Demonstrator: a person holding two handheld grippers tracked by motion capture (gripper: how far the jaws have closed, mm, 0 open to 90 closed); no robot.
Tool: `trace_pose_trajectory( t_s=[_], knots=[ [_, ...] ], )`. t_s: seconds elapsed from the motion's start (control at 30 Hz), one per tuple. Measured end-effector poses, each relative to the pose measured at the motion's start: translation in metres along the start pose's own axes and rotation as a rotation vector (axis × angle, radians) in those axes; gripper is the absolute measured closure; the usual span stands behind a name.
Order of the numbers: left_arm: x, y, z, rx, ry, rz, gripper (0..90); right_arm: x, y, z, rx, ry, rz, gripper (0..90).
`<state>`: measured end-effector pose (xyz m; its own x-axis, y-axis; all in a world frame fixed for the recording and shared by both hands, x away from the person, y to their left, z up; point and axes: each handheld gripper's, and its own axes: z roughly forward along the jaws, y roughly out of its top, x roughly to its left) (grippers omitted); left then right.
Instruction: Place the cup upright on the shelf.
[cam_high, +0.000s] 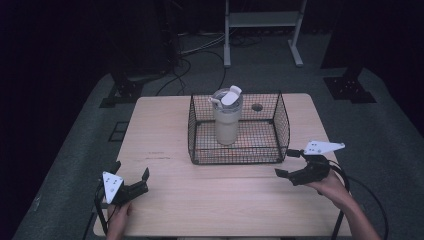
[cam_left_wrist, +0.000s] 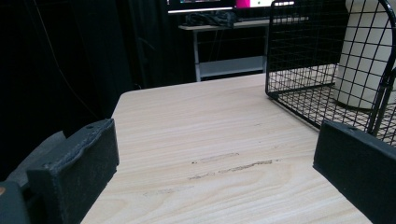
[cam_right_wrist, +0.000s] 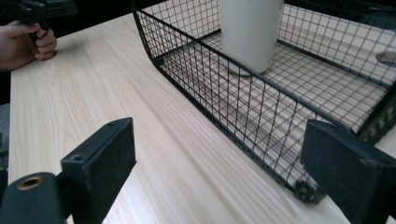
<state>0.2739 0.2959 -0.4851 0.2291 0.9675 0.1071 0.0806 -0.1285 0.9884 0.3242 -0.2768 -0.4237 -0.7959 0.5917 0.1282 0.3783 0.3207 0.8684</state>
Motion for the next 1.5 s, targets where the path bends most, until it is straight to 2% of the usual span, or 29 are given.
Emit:
trace_pose_trajectory(
  t_s=[0.27, 0.83, 1.23, 1.5],
  knots=[
    [0.0, 0.0, 0.0, 0.001, 0.002, 0.0, 0.0, 0.0, -0.018, -0.008, 0.0, -0.01, 0.009, 9.5],
    [-0.001, 0.0, 0.0, 0.002, 0.004, 0.005, 0.0, -0.004, -0.059, -0.018, 0.001, -0.052, 0.064, 9.5],
    [-0.001, 0.0, 0.0, 0.004, 0.003, 0.006, 0.0, -0.003, -0.078, -0.023, -0.016, -0.072, 0.1, 9.5],
    [-0.001, 0.0, 0.0, 0.002, 0.004, 0.006, 0.0, 0.005, -0.087, -0.027, -0.029, -0.085, 0.116, 9.5]
  ],
)
